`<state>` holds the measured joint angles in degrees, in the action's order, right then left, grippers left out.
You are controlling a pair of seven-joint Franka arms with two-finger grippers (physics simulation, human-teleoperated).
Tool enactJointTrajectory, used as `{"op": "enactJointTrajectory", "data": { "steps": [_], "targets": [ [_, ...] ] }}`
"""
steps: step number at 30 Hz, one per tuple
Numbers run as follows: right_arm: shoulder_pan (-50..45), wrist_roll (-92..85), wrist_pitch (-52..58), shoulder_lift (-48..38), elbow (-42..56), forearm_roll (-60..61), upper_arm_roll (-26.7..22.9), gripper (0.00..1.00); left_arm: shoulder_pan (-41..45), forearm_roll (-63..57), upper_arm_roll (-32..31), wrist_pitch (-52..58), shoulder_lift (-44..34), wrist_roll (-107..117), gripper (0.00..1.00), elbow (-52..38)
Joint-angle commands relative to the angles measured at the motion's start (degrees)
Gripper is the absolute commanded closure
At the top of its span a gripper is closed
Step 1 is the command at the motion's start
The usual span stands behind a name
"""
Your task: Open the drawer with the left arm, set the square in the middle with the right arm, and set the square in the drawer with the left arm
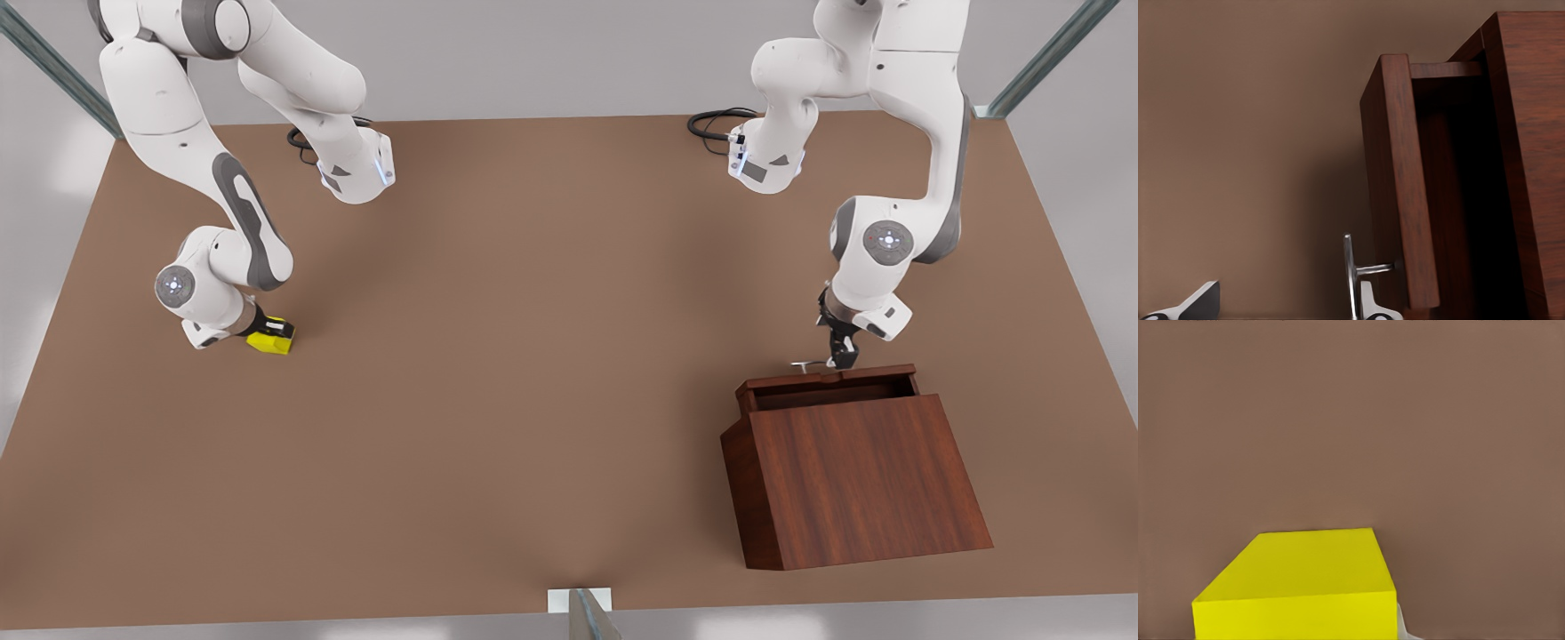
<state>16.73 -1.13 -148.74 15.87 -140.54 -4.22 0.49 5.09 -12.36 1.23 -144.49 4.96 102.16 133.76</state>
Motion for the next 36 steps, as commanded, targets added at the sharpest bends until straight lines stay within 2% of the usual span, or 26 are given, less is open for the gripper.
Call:
{"op": "enactJointTrajectory", "data": {
  "steps": [1, 3, 7, 9, 11, 13, 15, 17, 21, 26, 29, 33, 36],
  "targets": [
    [-0.03, 0.08, 0.02, -0.04, 0.00, -0.08, -0.05, 0.35, -0.08, -0.04, 0.00, 0.08, -0.04, -0.03, 0.00, 0.01],
    [-0.12, 0.08, 0.20, -0.57, 0.00, -0.08, 0.04, 0.35, -0.08, -0.04, 0.00, 1.31, -0.22, 0.15, 0.00, 0.01],
    [-0.65, 0.87, 8.37, -3.38, 3.95, -0.08, 0.66, 0.35, 0.27, 0.05, 0.00, 2.72, -0.74, 0.15, 0.00, 0.01],
    [-3.72, 6.40, 22.16, -3.74, 12.82, -0.08, 2.06, 0.36, 0.80, 0.05, 0.00, 3.95, -1.18, 0.15, 0.00, 0.01],
    [-9.35, 11.76, 29.29, -3.21, 20.56, -0.08, 2.06, 0.40, 0.98, 0.14, 0.00, 3.87, -1.10, 0.23, 0.00, 0.01],
    [-16.10, 21.33, 35.60, -3.21, 24.95, 0.09, 2.15, 0.40, 0.98, 0.84, 0.00, 4.13, -1.18, 0.32, 0.00, 0.18],
    [-24.54, 32.76, 44.83, -1.02, 34.79, 0.70, 2.15, 0.40, 1.15, 0.93, 0.00, 4.57, -1.27, 0.32, 0.00, 0.36],
    [-32.99, 45.51, 45.38, -0.84, 37.35, 0.97, 2.50, 0.40, 1.15, 0.93, 0.00, 5.62, -1.53, 0.32, 0.00, 0.36],
    [-44.41, 59.21, 45.73, 4.51, 45.95, 11.60, 2.50, 0.40, 1.15, 0.93, 0.09, 7.21, -1.89, 0.32, 0.00, 0.45],
    [-56.36, 75.73, 47.84, 18.32, 66.88, 13.72, 2.59, 0.41, 1.15, 0.93, 0.00, 9.49, -2.50, 0.32, 0.00, 0.45],
    [-62.96, 87.87, 47.31, 30.27, 80.50, 12.93, 2.24, 0.42, 1.15, 0.93, 0.00, 10.63, -3.03, 0.32, 0.00, 0.45],
    [-66.30, 92.54, 42.22, 37.21, 83.93, 10.99, 2.50, 0.41, 1.15, 0.93, 0.00, 9.75, -2.77, 0.23, 0.00, 0.36],
    [-67.62, 92.28, 37.21, 39.24, 84.02, 10.90, 2.06, 0.41, 1.15, 0.84, 0.00, 8.96, -2.50, 0.06, 0.00, 0.36]
  ]
}}
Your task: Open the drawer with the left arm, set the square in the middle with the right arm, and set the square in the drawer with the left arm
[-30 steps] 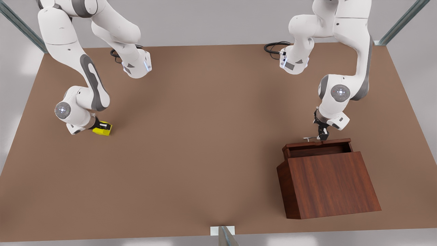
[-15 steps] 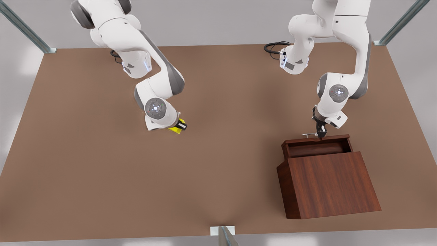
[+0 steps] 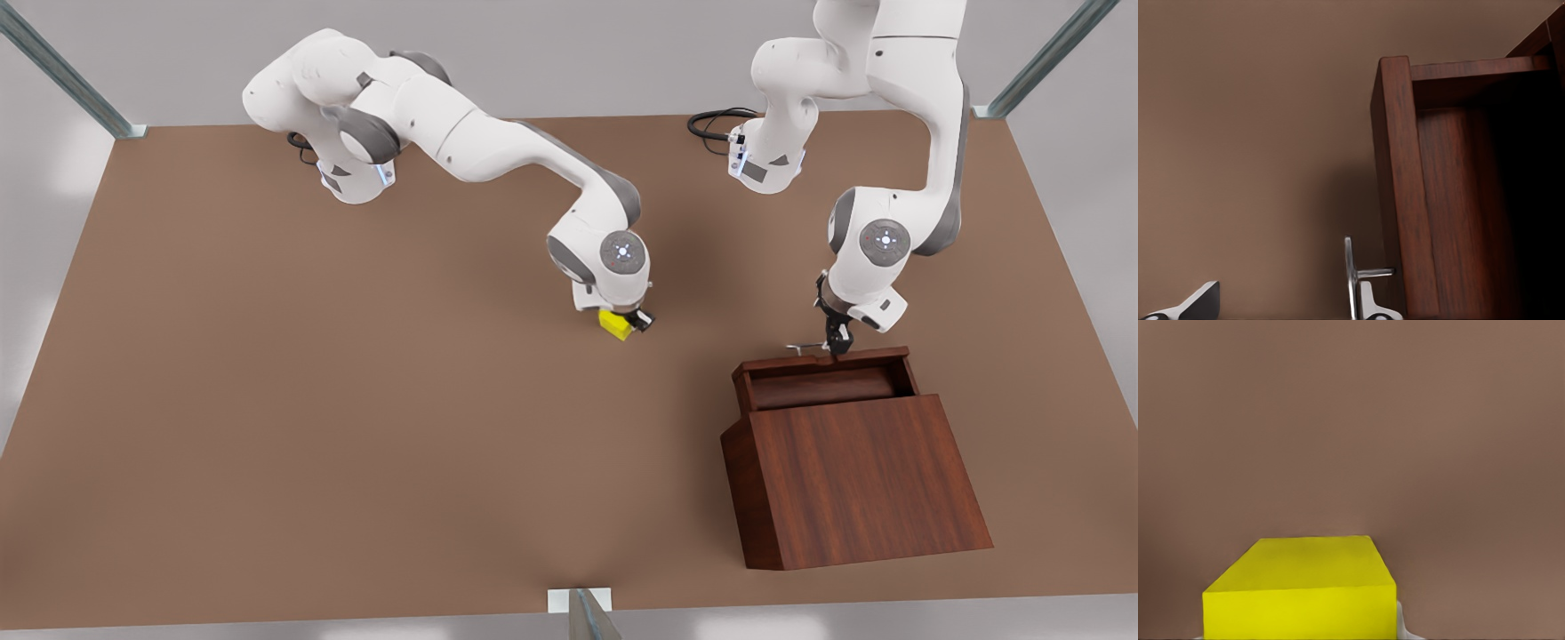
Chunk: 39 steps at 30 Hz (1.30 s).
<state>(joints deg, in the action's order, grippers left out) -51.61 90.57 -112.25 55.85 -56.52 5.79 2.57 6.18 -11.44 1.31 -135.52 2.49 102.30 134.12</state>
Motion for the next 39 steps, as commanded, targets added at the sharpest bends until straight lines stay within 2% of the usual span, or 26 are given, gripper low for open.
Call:
{"op": "enactJointTrajectory", "data": {
  "steps": [1, 6, 11, 13, 14, 15, 23, 25, 27, 29, 30, 31, 33, 34, 35, 36, 37, 38, 39],
  "targets": [
    [-0.07, -0.13, -0.16, 0.13, 0.00, -0.42, 0.07, 0.41, 0.06, -0.07, 0.01, 0.00, -0.03, 0.01, 0.00, 0.00],
    [-2.27, 6.99, 0.28, 0.83, -1.14, -5.00, -0.11, 0.41, 0.06, 0.01, -0.08, 1.05, -0.65, 0.18, 0.00, 0.53],
    [-2.36, 6.99, 0.10, 1.10, -3.86, -7.02, -0.19, 0.40, 0.68, 0.63, -0.08, 1.75, -0.82, 0.27, 0.00, 0.79],
    [-2.45, 7.52, -0.16, 1.27, -4.57, -6.76, -0.11, 0.32, 0.77, 0.72, -0.08, 2.11, -1.18, 0.27, 0.00, 0.79],
    [-2.45, 8.05, -0.25, 1.36, -4.57, -6.93, -0.11, 0.22, 0.77, 0.72, -0.08, 2.02, -1.18, 0.18, 0.00, 0.79],
    [-2.45, 8.13, -1.13, 1.36, -4.65, -7.02, -0.11, 0.01, 0.77, 0.72, -0.08, 2.02, -1.18, 0.10, 0.00, 0.70],
    [-2.27, 7.34, -3.41, 0.14, -4.39, -6.93, -0.11, 0.00, 0.77, -0.08, 0.01, -0.88, -1.53, 0.10, 0.00, 0.79],
    [0.01, -2.14, -1.49, -4.87, -5.00, -7.20, -0.63, 0.00, 0.77, 0.01, 0.01, -0.97, -1.53, 0.10, 0.00, 1.41],
    [6.95, -23.75, 5.29, -10.23, -4.74, -7.20, -1.07, 0.00, 0.77, 0.01, 0.01, -1.67, -1.26, 0.10, 0.00, 1.76],
    [11.34, -47.93, 12.14, -16.56, -7.38, -10.89, -5.73, 0.00, 0.77, 0.01, 0.01, -1.59, -1.26, 0.10, 0.00, 2.20],
    [16.10, -53.91, 12.84, -21.57, -7.64, -9.57, -5.82, 0.00, 0.77, 0.01, 0.01, -0.62, -1.53, 0.10, 0.00, 2.20],
    [16.54, -59.18, 14.16, -26.22, -7.47, -9.66, -6.35, 0.00, 0.77, 0.10, 0.01, -0.53, -1.62, 0.18, 0.00, 2.20],
    [24.26, -63.93, 28.75, -36.51, -9.49, -4.03, -6.26, 0.00, 0.77, 0.19, -0.08, 0.17, -2.05, 0.18, 0.00, 2.20],
    [30.94, -64.38, 37.88, -39.68, -10.28, 0.44, -6.35, 0.00, 0.77, 0.19, -0.08, 0.52, -2.41, 0.27, 0.00, 2.20],
    [37.00, -66.39, 41.67, -41.61, -13.78, 1.24, -6.26, 0.00, 0.77, 0.19, -0.08, 0.52, -2.41, 0.27, 0.00, 2.20],
    [43.16, -79.48, 40.28, -44.69, -20.55, 0.71, -6.35, 0.00, 0.77, 0.45, -0.08, 0.61, -2.67, 0.18, 0.00, 2.20],
    [46.07, -87.90, 32.30, -47.32, -28.01, -1.38, -6.61, 0.00, 0.77, 0.54, -0.08, 0.79, -2.76, 0.27, 0.00, 2.20],
    [47.21, -90.73, 30.69, -46.02, -28.74, -2.54, -6.61, 0.00, 0.77, 0.54, -0.08, 0.79, -2.67, 0.27, 0.00, 2.20],
    [47.65, -90.66, 32.18, -40.22, -20.49, -2.19, -6.52, 0.00, 0.77, 0.63, -0.08, 0.79, -2.76, 0.36, 0.00, 2.55]
  ]
}}
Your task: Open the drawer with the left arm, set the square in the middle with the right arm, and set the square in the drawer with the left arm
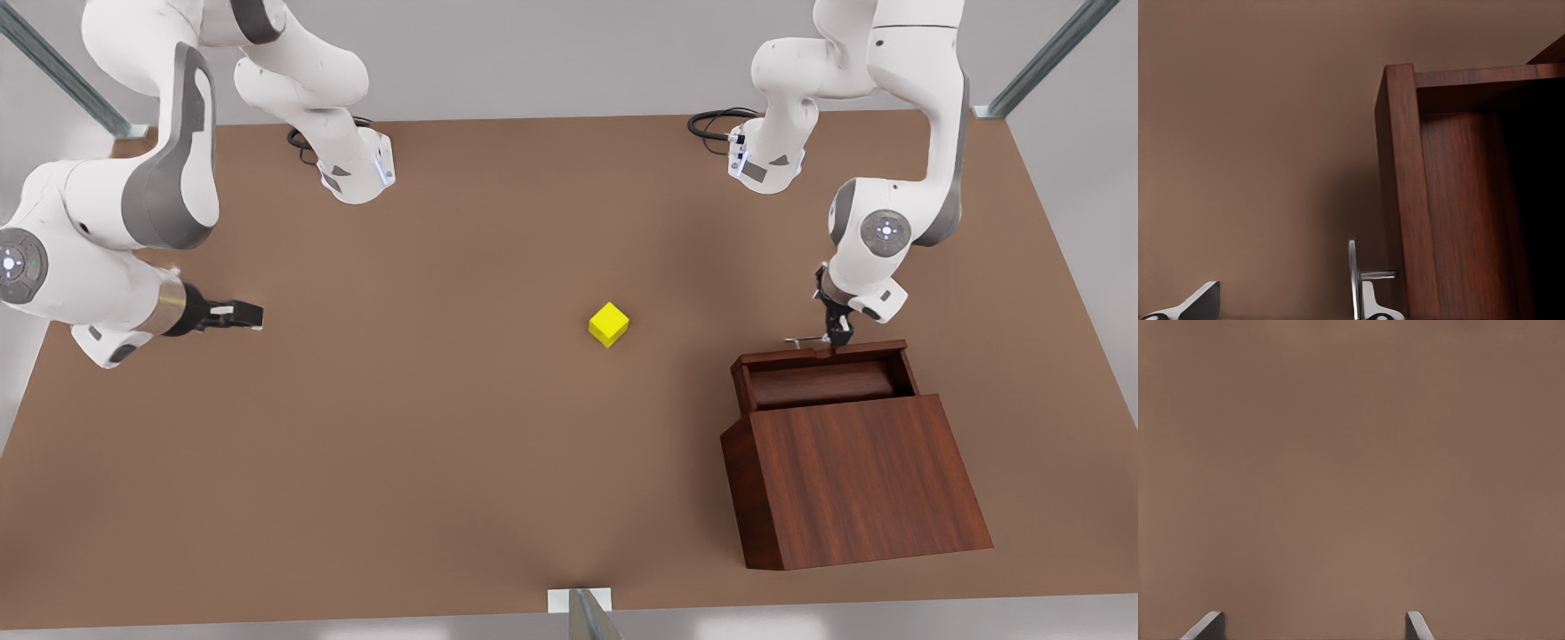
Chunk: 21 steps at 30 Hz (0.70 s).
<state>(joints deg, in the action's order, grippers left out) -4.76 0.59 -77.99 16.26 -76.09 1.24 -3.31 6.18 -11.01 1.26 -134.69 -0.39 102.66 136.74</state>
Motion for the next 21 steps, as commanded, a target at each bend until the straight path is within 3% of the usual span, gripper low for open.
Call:
{"op": "enactJointTrajectory", "data": {
  "steps": [1, 5, 7, 21],
  "targets": [
    [0.10, 0.03, 0.55, -0.17, -0.02, -0.54, 0.23, 0.00, 0.77, 0.28, -0.03, 0.13, -0.14, 0.00, 0.00, 0.02],
    [1.77, -0.15, -4.27, -4.83, -7.14, 0.86, -0.21, 0.00, 1.03, 0.37, -0.12, 1.18, -0.40, 0.09, 0.00, 0.02],
    [2.38, -0.15, -17.54, -12.21, -20.67, 0.86, -0.38, 0.00, 1.56, 1.78, -0.12, 1.18, -0.40, 0.00, 0.00, 0.02],
    [2.12, -4.28, -18.60, -11.43, -19.19, -1.07, -0.21, 0.00, 2.79, 2.39, -0.12, 5.22, -1.98, 0.09, 0.00, -0.07]
  ]
}}
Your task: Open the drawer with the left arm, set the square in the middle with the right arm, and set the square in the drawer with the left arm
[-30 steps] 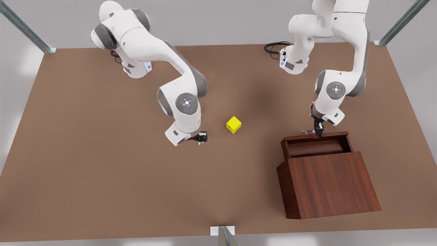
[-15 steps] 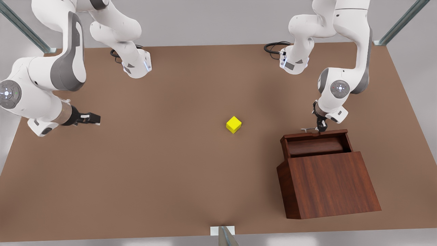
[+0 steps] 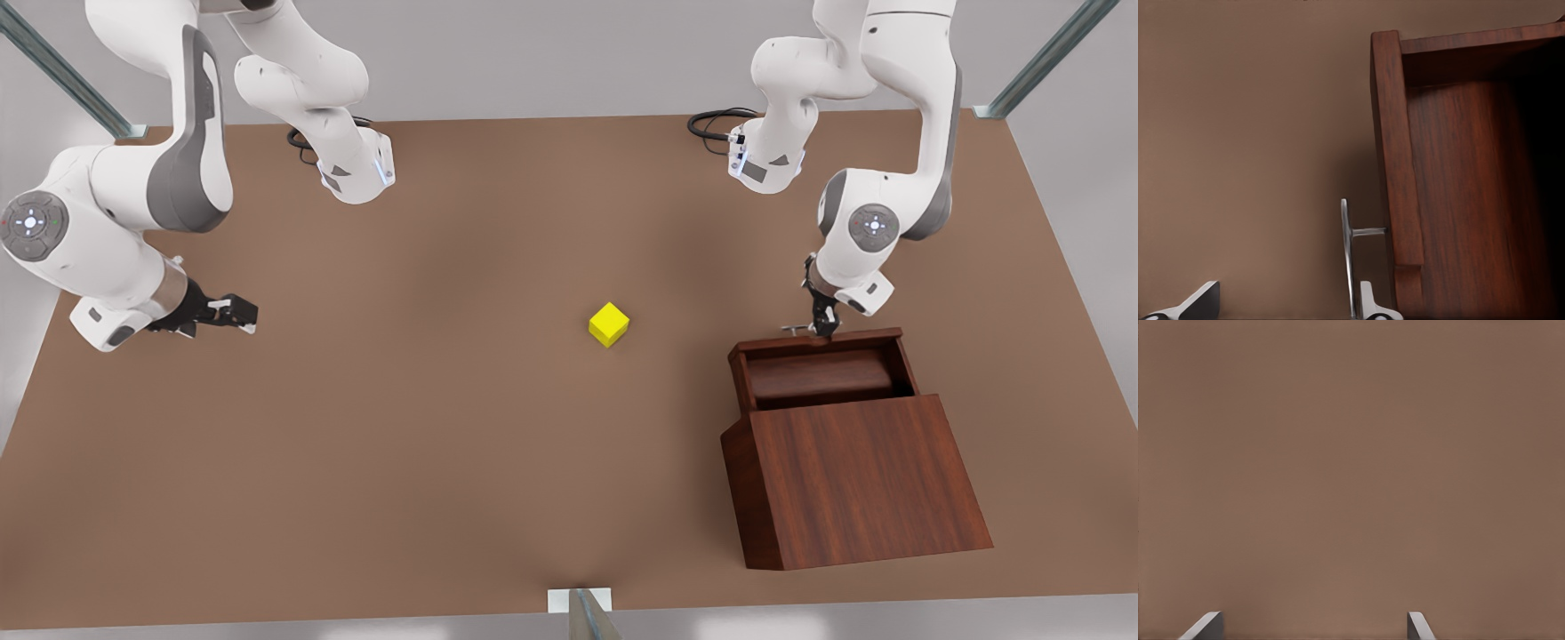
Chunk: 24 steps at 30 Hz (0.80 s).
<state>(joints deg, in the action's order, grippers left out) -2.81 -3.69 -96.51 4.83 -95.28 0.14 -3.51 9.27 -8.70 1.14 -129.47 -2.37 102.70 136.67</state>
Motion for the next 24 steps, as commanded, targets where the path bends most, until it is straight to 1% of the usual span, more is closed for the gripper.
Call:
{"op": "enactJointTrajectory", "data": {
  "steps": [1, 2, 3, 4, 6, 8, 9, 10, 12, 13, 14, 15, 16, 17, 18, 19, 20, 21, 23, 24],
  "targets": [
    [0.17, -0.09, 0.18, 0.00, 0.00, -0.05, 0.00, 0.00, -0.21, 0.09, 0.00, 0.00, 0.00, -0.04, 0.00, 0.00],
    [1.05, 0.09, 0.53, -0.44, 0.09, -0.14, 1.22, 0.00, -0.21, 0.09, 0.00, 0.00, -0.35, -0.04, 0.00, -0.09],
    [6.50, 0.00, 0.62, -0.35, 0.09, -0.23, 6.94, 0.00, -0.21, 0.09, 0.00, 0.18, -0.44, -0.04, 0.00, -0.09],
    [6.41, 0.00, 0.80, -0.27, 0.18, -0.23, 6.94, 0.00, -0.21, 0.09, 0.09, 0.44, -1.32, -0.13, 0.00, -0.18],
    [6.32, 0.35, 0.80, -0.09, 0.71, -0.41, 7.03, 0.00, 0.31, 0.17, 0.00, 4.74, -3.16, -0.21, 0.00, -1.23],
    [6.24, 0.70, 1.68, 0.00, 1.67, -0.32, 7.29, 0.00, 1.10, 2.46, -0.18, 17.39, -4.66, -0.65, 0.00, -8.16],
    [6.32, 0.70, 1.77, 0.00, 1.76, -0.32, 7.29, 0.00, 1.46, 4.04, -0.44, 24.78, -4.31, -1.88, 0.00, -15.11],
    [6.24, 0.70, 1.77, 0.17, 1.85, -0.32, 7.29, 0.00, 2.34, 4.13, -4.65, 29.61, -2.21, -6.80, 0.00, -21.34],
    [6.24, 0.53, 1.85, 0.17, 1.85, -0.23, 7.29, 0.00, 2.78, 3.16, -14.67, 31.73, 6.14, -13.30, 0.00, -34.00],
    [6.32, 0.44, 1.85, 0.35, 1.85, -0.23, 7.29, 0.00, 2.78, 2.81, -19.15, 32.70, 10.01, -23.22, 0.00, -40.51],
    [6.32, 0.44, 1.85, 0.35, 1.85, -0.14, 7.29, 0.00, 2.78, 2.64, -22.93, 32.18, 13.35, -45.96, 0.00, -44.12],
    [6.32, 0.44, 2.03, 0.35, 1.85, -0.06, 7.29, 0.00, 2.78, 1.49, -24.87, 30.42, 17.74, -61.89, 0.00, -47.28],
    [6.32, 0.53, 2.91, 0.35, 2.20, -0.06, 7.29, 0.00, 3.56, 1.49, -25.67, 29.19, 22.05, -70.77, 0.00, -51.94],
    [6.32, 0.53, 2.91, 0.35, 2.38, -0.06, 7.38, 0.00, 4.27, 1.67, -25.75, 28.48, 23.11, -89.21, 0.00, -52.03],
    [6.24, 0.53, 2.91, 0.35, 2.38, -0.06, 7.29, 0.00, 4.36, 2.02, -25.67, 27.17, 23.29, -98.01, 0.00, -51.86],
    [6.32, 0.44, 2.91, 0.35, 2.38, -0.06, 7.29, 0.00, 6.99, 1.23, -25.67, 20.67, 24.69, -99.44, 0.00, -48.96],
    [6.24, 0.53, 2.91, 0.35, 2.38, -0.06, 7.38, 0.00, 7.26, 1.23, -25.58, 17.68, 26.72, -99.36, 0.00, -46.59],
    [6.32, 0.44, 2.91, 0.44, 2.38, -0.06, 7.29, 0.00, 8.40, -1.66, -25.49, 17.58, 27.07, -101.81, 0.00, -43.95],
    [6.24, 0.44, 2.91, 0.35, 2.38, -0.06, 7.29, 0.00, 8.84, -1.67, -25.40, 17.23, 26.80, -116.05, 0.00, -41.40],
    [6.32, 0.44, 2.91, 0.44, 2.38, -0.06, 7.38, 0.00, 9.36, -1.93, -25.40, 15.39, 27.33, -115.09, 0.00, -40.87]
  ]
}}
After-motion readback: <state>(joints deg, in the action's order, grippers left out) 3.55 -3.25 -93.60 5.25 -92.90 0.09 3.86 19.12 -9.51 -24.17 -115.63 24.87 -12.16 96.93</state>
